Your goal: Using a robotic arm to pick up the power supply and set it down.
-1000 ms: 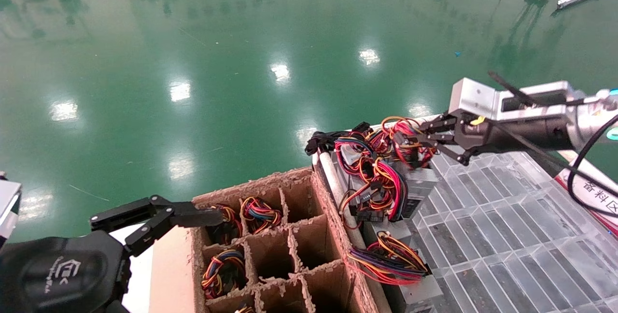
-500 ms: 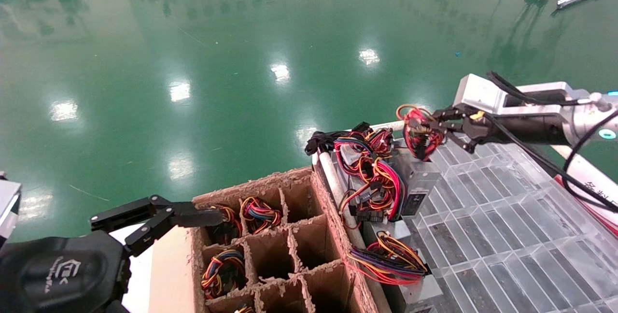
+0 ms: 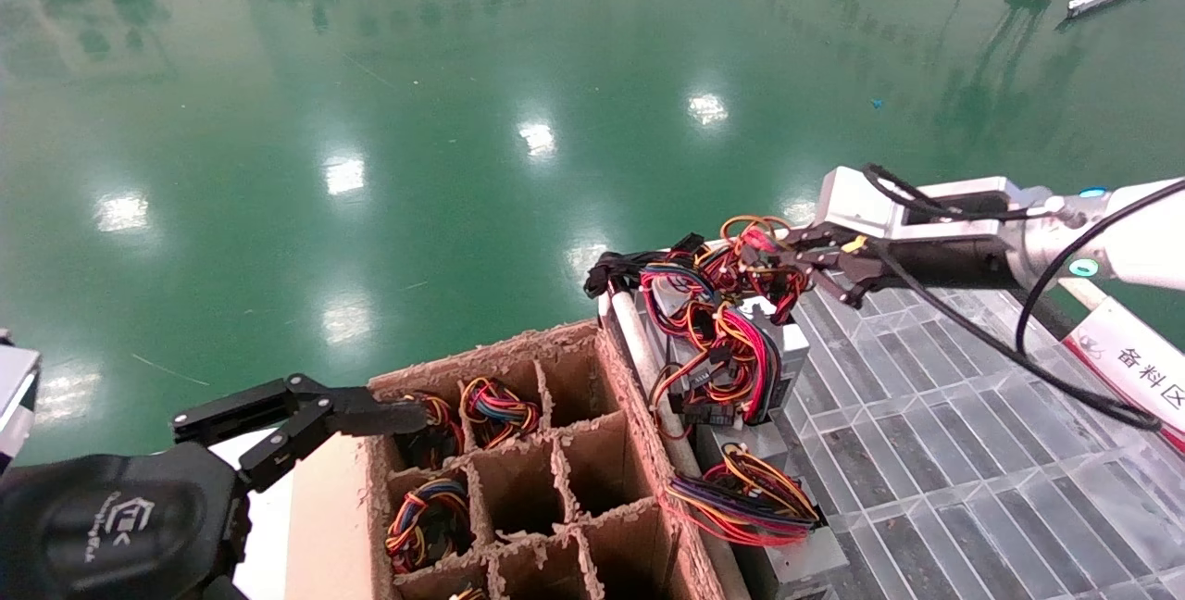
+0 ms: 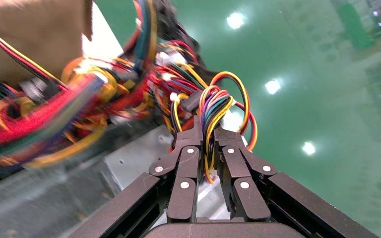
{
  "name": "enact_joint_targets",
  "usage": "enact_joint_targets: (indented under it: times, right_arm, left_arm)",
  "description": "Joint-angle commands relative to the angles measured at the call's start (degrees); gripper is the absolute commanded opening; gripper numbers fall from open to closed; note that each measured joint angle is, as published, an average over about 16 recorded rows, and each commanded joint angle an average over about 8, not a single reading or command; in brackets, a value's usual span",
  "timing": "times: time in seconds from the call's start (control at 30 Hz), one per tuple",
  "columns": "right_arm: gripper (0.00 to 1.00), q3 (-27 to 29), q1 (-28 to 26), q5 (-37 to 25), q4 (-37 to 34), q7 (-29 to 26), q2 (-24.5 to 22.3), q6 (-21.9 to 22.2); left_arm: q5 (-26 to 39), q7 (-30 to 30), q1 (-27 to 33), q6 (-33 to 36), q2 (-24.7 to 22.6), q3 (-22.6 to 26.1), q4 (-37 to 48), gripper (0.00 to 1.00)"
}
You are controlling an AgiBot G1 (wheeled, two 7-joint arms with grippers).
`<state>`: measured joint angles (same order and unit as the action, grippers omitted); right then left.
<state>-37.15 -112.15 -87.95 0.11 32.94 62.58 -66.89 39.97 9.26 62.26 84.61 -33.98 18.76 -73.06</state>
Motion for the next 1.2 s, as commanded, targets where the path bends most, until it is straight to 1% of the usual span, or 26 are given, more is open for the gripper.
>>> enact_joint_targets:
  times: [0.03, 0.1, 0.13, 0.17, 0.53, 0.8, 0.97, 1.07, 1.2]
  right_arm:
    - [0.63, 0.1, 0.3, 0.1, -0.3, -0.2, 0.3, -0.6]
    - [0.85, 0.1, 0.3, 0.2, -0.6, -0.8, 0.4, -1.2]
    - [0.94, 0.1, 0.4, 0.2, -0.8, -1.0, 0.4, -1.3]
    - [1.0, 0.1, 0.4, 0.2, -0.9, -1.2, 0.4, -1.5]
    - [1.0, 0.2, -0.1, 0.3, -1.0, -1.5, 0.2, -2.2]
    - [1.0, -0.4, -3.6, -0.5, -1.4, -3.9, -1.1, -6.5]
    - [1.0, 0.0, -5.2, 0.0, -1.7, -5.1, -2.1, -8.6]
    - [1.0, 0.6, -4.5, 1.2, -0.4, -6.1, -2.9, -9.4]
    - [1.0, 1.7, -1.5, 3.8, 3.6, -8.3, -4.3, -10.2]
  left_arm:
    - [0.0, 0.0, 0.0, 0.0, 0.0, 0.0, 0.0, 1.0]
    - [0.0, 0.0, 0.0, 0.0, 0.0, 0.0, 0.0, 1.0]
    - [0.0, 0.0, 0.0, 0.0, 0.0, 0.0, 0.0, 1.0]
    - [0.0, 0.0, 0.0, 0.0, 0.0, 0.0, 0.0, 1.0]
    - [0.0, 0.0, 0.0, 0.0, 0.0, 0.0, 0.0, 1.0]
    - [0.0, 0.0, 0.0, 0.0, 0.0, 0.0, 0.0, 1.0]
    - [0.0, 0.0, 0.0, 0.0, 0.0, 0.0, 0.0, 1.0]
    - [0.0, 0.0, 0.0, 0.0, 0.0, 0.0, 0.1, 1.0]
    - [0.0, 0.0, 0.0, 0.0, 0.0, 0.0, 0.1, 1.0]
